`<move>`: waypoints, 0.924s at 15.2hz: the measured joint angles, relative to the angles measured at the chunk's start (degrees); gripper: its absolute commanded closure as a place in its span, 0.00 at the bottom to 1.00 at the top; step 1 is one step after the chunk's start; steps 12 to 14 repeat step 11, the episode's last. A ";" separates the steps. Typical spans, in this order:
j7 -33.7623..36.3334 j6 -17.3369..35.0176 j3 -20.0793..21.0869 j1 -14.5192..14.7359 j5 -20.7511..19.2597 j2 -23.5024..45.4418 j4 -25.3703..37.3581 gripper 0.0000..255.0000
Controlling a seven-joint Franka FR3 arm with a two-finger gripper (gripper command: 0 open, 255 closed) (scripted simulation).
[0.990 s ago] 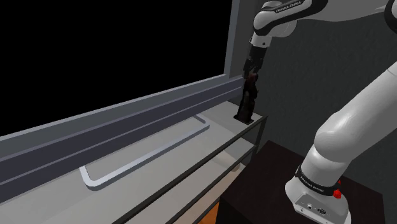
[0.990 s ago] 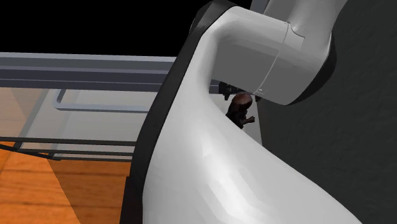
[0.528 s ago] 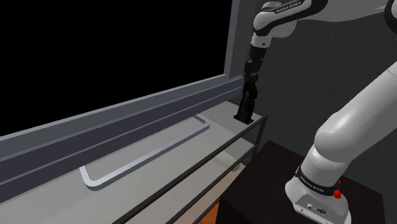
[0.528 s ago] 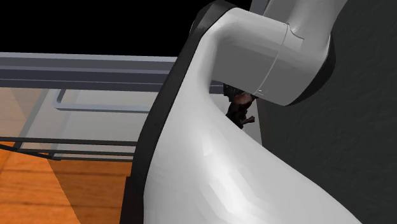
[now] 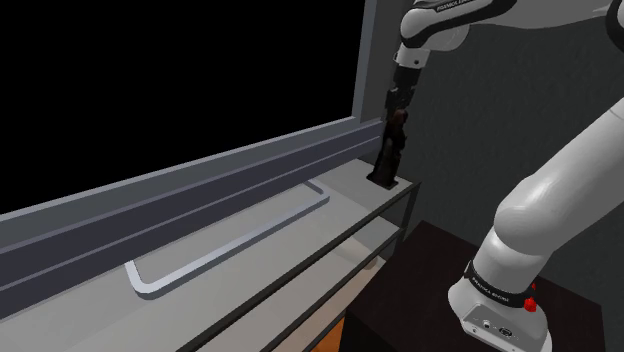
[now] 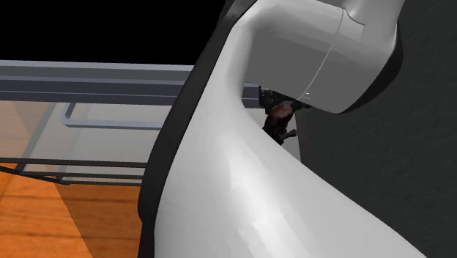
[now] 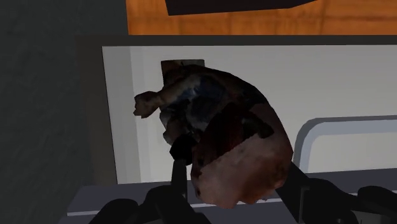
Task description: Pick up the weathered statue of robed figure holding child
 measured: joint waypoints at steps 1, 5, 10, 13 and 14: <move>-0.01 -0.79 0.01 0.01 0.02 0.00 0.79 1.00; 0.30 -3.83 0.26 0.11 0.03 -0.20 3.63 1.00; 0.51 -7.61 0.46 0.23 0.10 -0.15 7.47 1.00; 0.56 -8.08 0.49 0.28 0.16 0.04 8.13 1.00; 0.56 -8.08 0.49 0.28 0.16 0.04 8.13 1.00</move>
